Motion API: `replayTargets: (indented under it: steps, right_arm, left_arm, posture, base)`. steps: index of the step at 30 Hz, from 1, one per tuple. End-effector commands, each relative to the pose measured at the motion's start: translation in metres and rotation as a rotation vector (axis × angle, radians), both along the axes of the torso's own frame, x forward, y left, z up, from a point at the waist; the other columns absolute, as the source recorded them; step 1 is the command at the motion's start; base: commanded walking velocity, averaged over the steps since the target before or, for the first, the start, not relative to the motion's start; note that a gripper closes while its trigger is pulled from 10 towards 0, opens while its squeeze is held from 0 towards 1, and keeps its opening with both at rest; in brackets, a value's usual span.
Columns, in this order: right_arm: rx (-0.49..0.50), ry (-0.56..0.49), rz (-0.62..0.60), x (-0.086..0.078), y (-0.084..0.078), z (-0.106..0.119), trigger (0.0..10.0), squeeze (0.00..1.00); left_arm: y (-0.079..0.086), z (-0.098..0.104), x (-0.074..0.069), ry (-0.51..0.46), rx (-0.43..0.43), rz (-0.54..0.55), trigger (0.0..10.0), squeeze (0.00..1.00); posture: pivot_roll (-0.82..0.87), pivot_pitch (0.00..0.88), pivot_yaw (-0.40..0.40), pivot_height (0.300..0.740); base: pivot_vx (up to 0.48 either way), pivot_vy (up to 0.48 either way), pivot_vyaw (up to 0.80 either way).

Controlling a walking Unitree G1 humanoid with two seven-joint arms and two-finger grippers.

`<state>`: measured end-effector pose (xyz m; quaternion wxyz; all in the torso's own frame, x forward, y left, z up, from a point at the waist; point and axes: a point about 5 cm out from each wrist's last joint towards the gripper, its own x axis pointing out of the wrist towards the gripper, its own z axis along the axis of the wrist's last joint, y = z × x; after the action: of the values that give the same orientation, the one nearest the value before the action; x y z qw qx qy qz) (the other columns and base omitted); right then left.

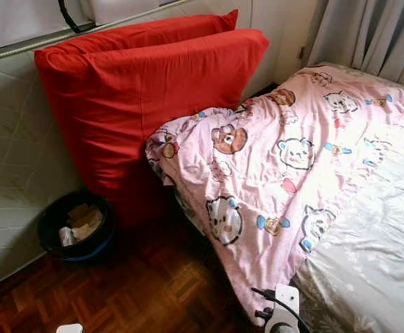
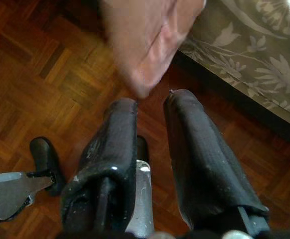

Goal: Clean up the room

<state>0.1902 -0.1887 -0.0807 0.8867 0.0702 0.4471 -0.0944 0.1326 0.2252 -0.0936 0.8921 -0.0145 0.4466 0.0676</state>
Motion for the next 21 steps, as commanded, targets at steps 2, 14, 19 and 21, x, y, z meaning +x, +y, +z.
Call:
replayTargets:
  steps: [2, 14, 19, 21]
  right_arm:
    - [0.007, 0.032, 0.034, -0.007, 0.002, -0.004, 10.0, 0.0]
    - [0.022, 0.053, 0.057, -0.024, 0.0, -0.011, 10.0, 0.0]
    - [-0.023, 0.107, 0.103, -0.044, -0.007, -0.018, 10.0, 0.0]
    - [-0.04, 0.114, 0.11, -0.049, -0.011, -0.019, 10.0, 0.0]
  left_arm:
    - [0.001, -0.001, -0.004, 0.02, 0.0, 0.005, 10.0, 0.0]
    - [0.0, -0.001, -0.002, 0.018, 0.002, 0.006, 10.0, 0.0]
    - [-0.001, -0.001, 0.0, 0.013, -0.001, 0.009, 10.0, 0.0]
    - [-0.001, -0.001, 0.0, 0.012, -0.002, 0.01, 10.0, 0.0]
  posture:
    - [-0.03, 0.073, 0.029, 0.74]
    - [-0.04, 0.025, 0.031, 0.74]
    - [-0.04, 0.006, 0.029, 0.74]
    - [-0.04, 0.0, 0.028, 0.74]
  base:
    - [0.0, 0.0, 0.0]
    - [0.0, 0.0, 0.0]
    - [0.0, 0.0, 0.09]
    - [0.0, 0.0, 0.7]
